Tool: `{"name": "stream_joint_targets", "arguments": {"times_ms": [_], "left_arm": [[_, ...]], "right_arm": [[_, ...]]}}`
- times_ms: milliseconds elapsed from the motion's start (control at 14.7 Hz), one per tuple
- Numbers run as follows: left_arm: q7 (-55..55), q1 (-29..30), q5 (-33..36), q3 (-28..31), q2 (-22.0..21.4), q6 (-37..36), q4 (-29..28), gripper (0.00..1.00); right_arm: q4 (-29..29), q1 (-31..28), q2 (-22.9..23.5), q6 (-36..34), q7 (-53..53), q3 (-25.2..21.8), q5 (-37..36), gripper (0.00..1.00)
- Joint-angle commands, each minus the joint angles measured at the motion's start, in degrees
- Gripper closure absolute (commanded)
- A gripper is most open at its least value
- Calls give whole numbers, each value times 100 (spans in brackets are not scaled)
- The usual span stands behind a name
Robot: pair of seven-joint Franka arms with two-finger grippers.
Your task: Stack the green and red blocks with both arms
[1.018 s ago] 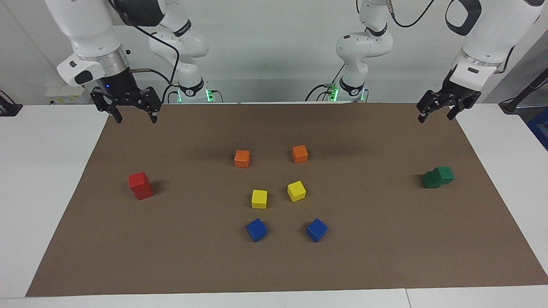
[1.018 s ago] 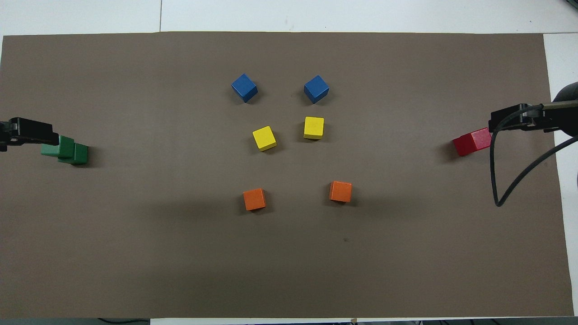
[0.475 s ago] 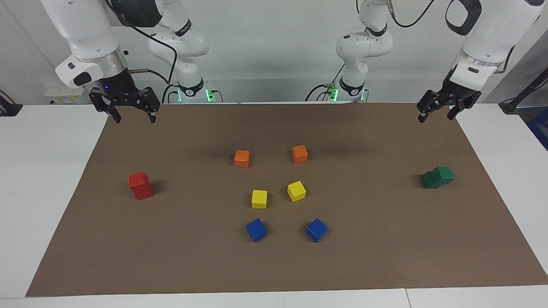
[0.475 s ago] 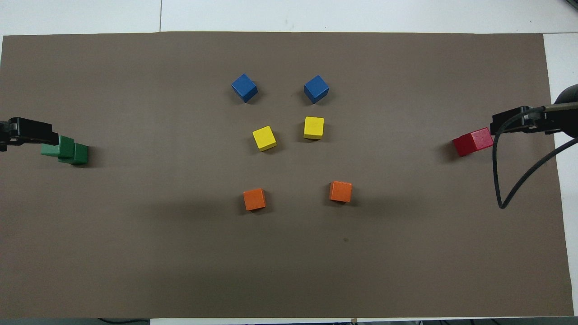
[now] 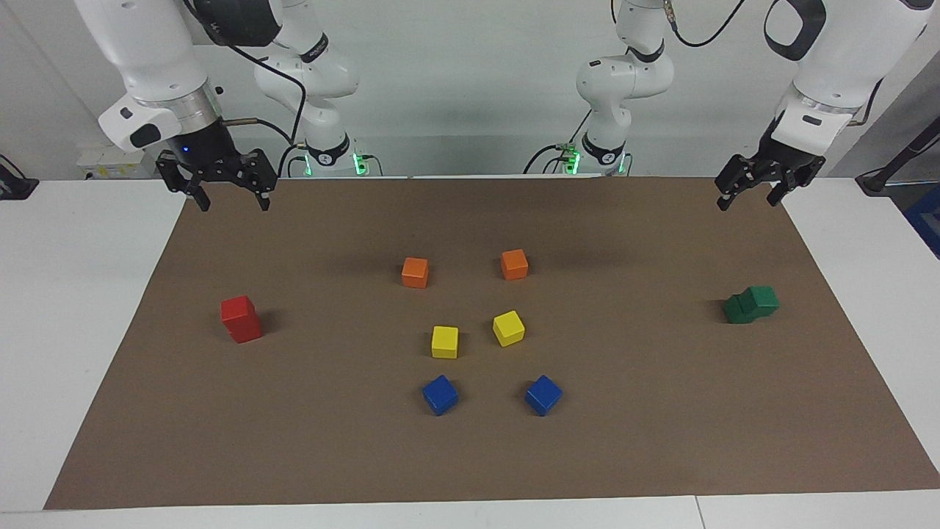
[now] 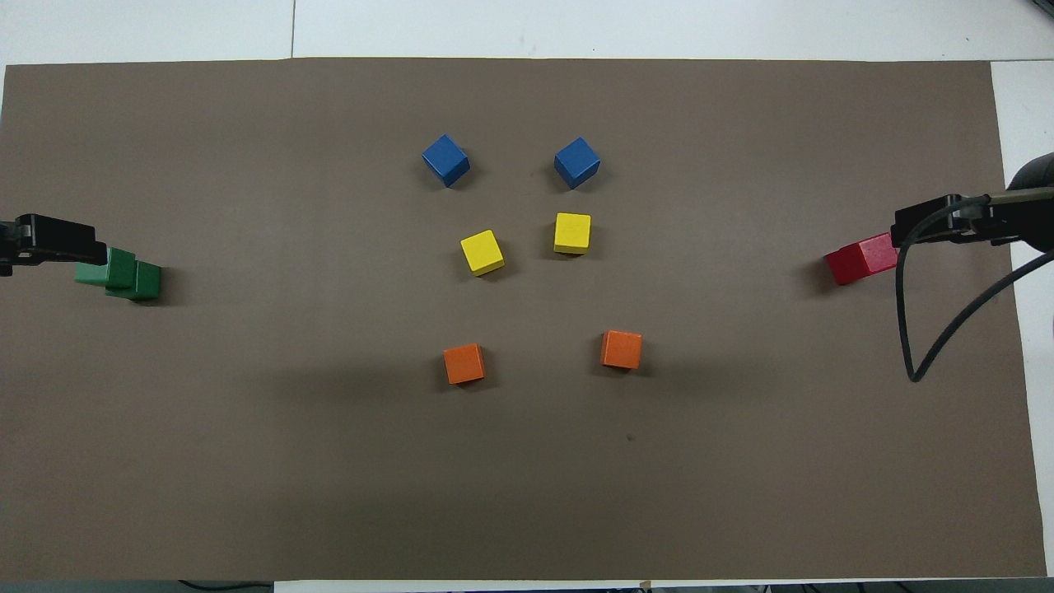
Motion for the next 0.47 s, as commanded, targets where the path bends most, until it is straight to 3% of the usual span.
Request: {"name": "stream_joint_targets", "arguments": {"times_ms": [0,407], "left_arm": [[33,-63,100,47,-68,-14,6,0],[33,-72,100,47,-68,-14,6,0]], "right_arm": [[-104,-77,-47,-41,80,83,39,2],[-245,-165,-135,-163,159,74,-31,2]]}}
